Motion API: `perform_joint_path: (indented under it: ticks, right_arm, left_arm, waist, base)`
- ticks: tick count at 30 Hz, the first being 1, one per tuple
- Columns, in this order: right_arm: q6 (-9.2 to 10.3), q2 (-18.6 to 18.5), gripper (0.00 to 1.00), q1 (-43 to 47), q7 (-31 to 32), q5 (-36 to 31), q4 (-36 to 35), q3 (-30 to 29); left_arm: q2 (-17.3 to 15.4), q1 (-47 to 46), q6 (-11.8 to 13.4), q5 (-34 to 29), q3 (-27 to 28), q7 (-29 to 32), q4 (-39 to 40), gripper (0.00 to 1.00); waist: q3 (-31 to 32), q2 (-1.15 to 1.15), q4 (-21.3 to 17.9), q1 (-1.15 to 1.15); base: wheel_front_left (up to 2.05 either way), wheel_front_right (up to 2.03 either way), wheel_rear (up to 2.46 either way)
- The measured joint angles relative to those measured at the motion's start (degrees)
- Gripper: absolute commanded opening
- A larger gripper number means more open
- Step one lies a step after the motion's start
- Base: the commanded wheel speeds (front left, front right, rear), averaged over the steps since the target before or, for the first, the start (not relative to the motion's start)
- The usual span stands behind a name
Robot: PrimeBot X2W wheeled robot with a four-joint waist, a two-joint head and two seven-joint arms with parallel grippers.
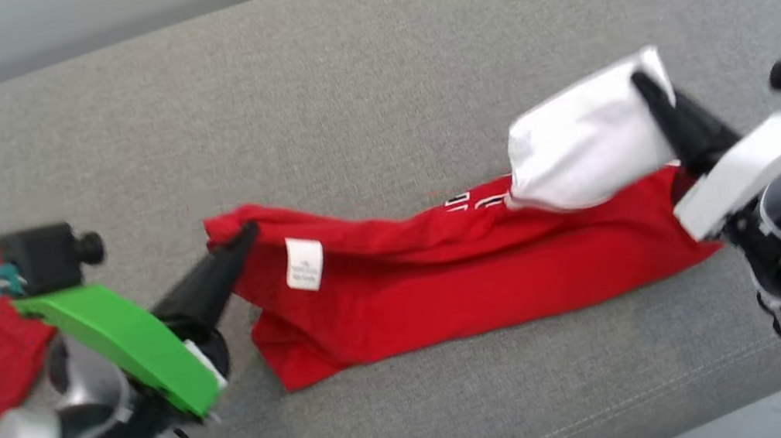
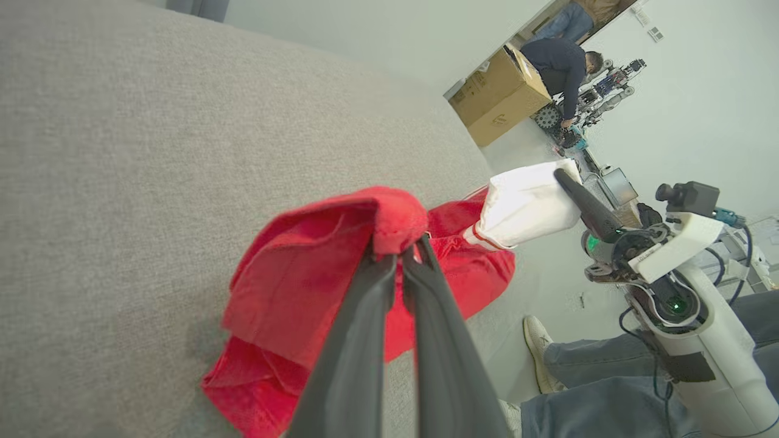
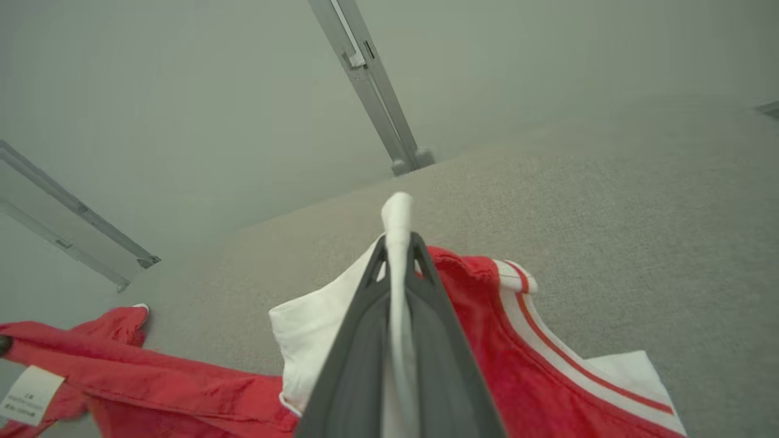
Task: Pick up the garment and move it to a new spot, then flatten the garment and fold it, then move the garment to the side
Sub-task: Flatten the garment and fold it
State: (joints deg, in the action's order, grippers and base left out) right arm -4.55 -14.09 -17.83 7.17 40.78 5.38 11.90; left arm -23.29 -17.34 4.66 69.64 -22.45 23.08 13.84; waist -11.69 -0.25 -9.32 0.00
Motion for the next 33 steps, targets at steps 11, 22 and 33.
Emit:
perform_joint_path:
  ticks: [11,22,33]
  right_arm:
    - [0.54,-2.04,0.42,4.31,-4.05,-9.76,7.4,5.42]
    - [-0.48,-8.83,1.0,3.03,4.82,-15.82,9.94,12.11]
    - [-1.51,-10.58,1.0,-2.58,14.15,-16.29,7.38,15.25]
  left_arm:
    - [3.21,4.67,-1.25,-4.17,-3.57,-5.54,-7.14,0.0]
    - [4.7,4.67,-3.48,-5.0,-4.67,-7.82,-9.48,0.0]
    - [5.73,4.69,-5.15,-5.46,-5.39,-9.31,-11.5,0.0]
  waist:
    - [-5.59,0.0,0.52,0.0]
    - [-5.32,0.0,2.79,0.0]
    - [-4.97,0.0,4.74,0.0]
  base:
    - [0.0,0.0,0.0]
    - [0.0,0.0,0.0]
    - [0.0,0.0,0.0]
